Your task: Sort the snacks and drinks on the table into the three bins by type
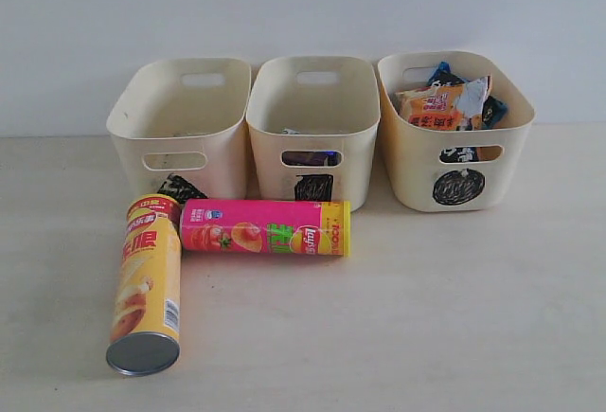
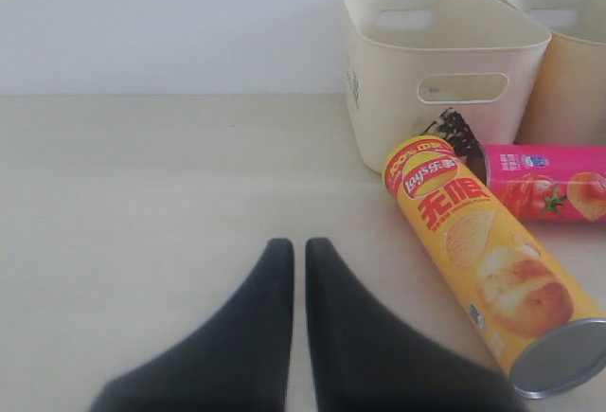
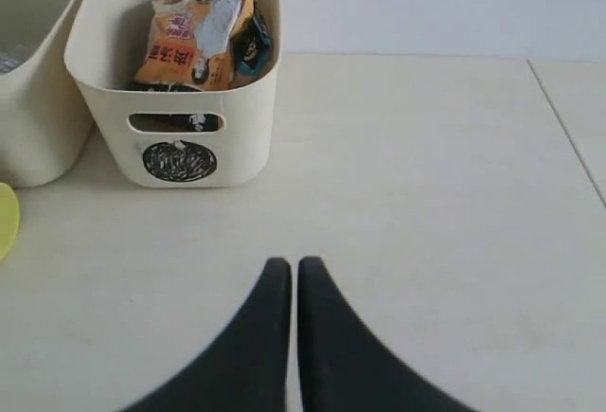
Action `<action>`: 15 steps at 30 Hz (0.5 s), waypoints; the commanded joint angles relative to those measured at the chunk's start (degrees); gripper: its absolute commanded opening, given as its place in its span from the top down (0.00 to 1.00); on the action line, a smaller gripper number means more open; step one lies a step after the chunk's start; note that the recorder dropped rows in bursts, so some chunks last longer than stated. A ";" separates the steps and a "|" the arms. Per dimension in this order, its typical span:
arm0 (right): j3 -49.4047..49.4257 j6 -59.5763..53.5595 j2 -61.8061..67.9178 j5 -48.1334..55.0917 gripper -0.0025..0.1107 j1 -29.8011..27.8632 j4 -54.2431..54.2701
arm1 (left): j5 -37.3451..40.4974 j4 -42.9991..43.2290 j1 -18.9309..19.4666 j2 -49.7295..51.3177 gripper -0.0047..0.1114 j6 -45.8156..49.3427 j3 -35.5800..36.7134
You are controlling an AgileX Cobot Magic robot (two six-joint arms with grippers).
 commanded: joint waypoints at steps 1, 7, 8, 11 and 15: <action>6.54 -0.56 -8.35 -2.13 0.98 -0.11 -0.08 | -0.40 -0.30 0.22 -0.19 0.92 -0.54 -0.14; 13.73 -1.52 -15.83 -3.21 0.98 -0.11 -0.08 | -0.40 -0.30 0.22 -0.19 0.92 -0.54 -0.14; 14.70 -1.52 -16.83 -3.55 0.98 -0.11 -0.08 | -0.40 -0.30 0.22 -0.19 0.92 -0.54 -0.14; 17.09 -1.52 -19.75 -4.24 0.98 -0.11 -0.08 | -0.40 -0.30 0.22 -0.19 0.92 -0.54 -0.14; 19.08 -1.52 -22.87 -4.23 0.98 -0.11 0.72 | -0.40 -0.30 0.22 -0.19 0.92 -0.54 -0.14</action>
